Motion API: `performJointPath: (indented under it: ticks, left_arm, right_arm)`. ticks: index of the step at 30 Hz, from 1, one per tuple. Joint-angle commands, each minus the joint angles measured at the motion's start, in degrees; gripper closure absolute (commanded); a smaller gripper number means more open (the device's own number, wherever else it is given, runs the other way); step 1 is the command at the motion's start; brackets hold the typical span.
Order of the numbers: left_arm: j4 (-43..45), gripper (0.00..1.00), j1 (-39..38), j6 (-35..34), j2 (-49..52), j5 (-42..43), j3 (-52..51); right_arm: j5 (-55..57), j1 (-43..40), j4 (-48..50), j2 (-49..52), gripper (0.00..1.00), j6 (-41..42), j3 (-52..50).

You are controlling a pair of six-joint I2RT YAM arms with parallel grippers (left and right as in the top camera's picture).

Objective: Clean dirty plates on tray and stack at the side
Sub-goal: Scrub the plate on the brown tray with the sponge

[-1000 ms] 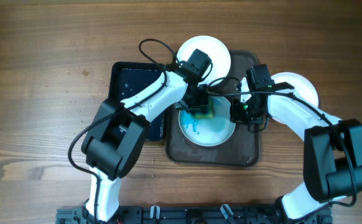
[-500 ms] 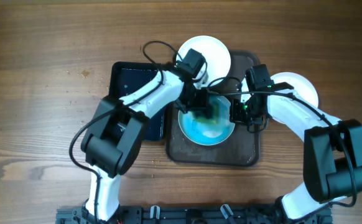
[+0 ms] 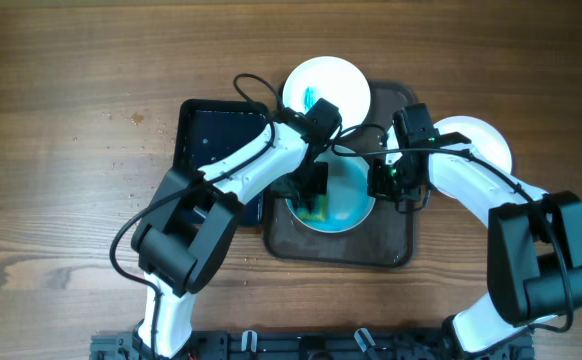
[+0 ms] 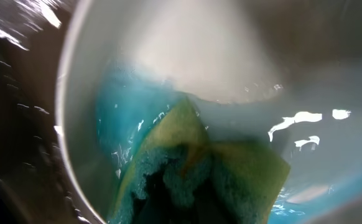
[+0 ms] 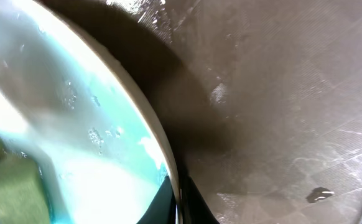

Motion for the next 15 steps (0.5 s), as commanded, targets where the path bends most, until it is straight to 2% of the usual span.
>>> performJointPath:
  ticks: [1,3,6,7,12,14,15]
  left_arm:
    - [4.2,0.96,3.3,-2.8,3.2,-8.4,-2.8]
    - [11.2,0.96,2.8,-2.8,3.2,9.6,-3.4]
    - [21.5,0.96,0.7,-2.8,3.3,24.5,-5.2]
    - [25.2,0.96,-0.6,-2.9,3.3,27.2,-6.2]
    - [32.0,0.96,-3.9,-2.9,3.7,27.4,-6.8]
    - [34.7,0.96,-3.6,-2.9,3.7,24.9,-6.8]
    - [35.2,0.96,-3.0,-2.9,3.7,21.1,-6.8]
  right_arm:
    - [8.7,-0.9,-0.8,2.3,0.96,0.8,-2.1]
    - [8.7,-0.9,-0.8,2.3,0.96,0.8,-2.1]
    - [8.7,-0.9,-0.8,2.3,0.96,0.7,-2.1]
    - [8.7,-0.9,-0.8,2.3,0.96,0.3,-2.1]
    - [8.7,-0.9,-0.8,2.3,0.96,-0.6,-2.1]
    - [8.6,-0.9,-0.9,2.3,0.96,-0.6,-2.1]
    - [8.6,-0.9,-0.9,2.3,0.96,-0.6,-2.1]
